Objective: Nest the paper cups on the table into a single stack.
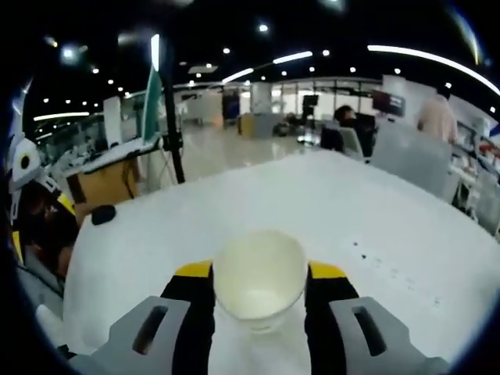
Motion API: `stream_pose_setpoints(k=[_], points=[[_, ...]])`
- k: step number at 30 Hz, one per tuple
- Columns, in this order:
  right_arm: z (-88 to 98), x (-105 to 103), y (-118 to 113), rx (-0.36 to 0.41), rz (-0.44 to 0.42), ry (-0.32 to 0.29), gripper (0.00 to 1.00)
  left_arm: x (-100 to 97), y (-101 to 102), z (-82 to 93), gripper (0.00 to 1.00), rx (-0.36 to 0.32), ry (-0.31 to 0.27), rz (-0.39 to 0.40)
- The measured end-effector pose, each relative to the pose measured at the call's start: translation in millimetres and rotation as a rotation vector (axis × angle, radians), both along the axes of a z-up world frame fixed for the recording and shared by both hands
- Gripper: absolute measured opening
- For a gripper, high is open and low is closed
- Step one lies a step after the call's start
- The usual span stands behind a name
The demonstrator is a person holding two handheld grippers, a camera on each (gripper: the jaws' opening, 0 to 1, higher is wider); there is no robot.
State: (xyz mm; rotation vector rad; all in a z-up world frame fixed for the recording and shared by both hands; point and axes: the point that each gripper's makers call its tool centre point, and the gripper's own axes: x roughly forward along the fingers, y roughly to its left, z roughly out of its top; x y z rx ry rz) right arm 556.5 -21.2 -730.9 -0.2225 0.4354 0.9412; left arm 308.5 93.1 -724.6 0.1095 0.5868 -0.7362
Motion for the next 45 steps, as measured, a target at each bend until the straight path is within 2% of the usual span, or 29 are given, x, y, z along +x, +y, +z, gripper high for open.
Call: stream_pose_setpoints(k=[6, 13, 16, 21, 32, 45], points=[[10.8, -7.0, -16.5, 0.019, -0.022, 0.001, 0.4, -6.5, -3.3, 5.9, 0.89, 0.022, -0.007, -0.033], [23.7, -25.1, -31.3, 0.044, -0.025, -0.005, 0.39, -11.9, -7.4, 12.5, 0.89, 0.036, -0.007, -0.043], [33.2, -38.6, -38.3, 0.065, -0.026, -0.01, 0.39, -14.6, -10.8, 23.3, 0.89, 0.036, -0.024, -0.054], [50.4, -66.7, -44.5, 0.084, -0.011, -0.025, 0.39, -19.6, -15.1, 30.6, 0.88, 0.048, -0.043, -0.08], [86.1, -122.1, -47.2, 0.12, 0.039, -0.056, 0.39, -35.2, -27.9, 35.0, 0.88, 0.044, -0.045, -0.129], [114.3, -171.0, -40.1, 0.187, 0.063, -0.066, 0.38, -40.6, -26.8, 34.1, 0.88, 0.029, -0.049, -0.158]])
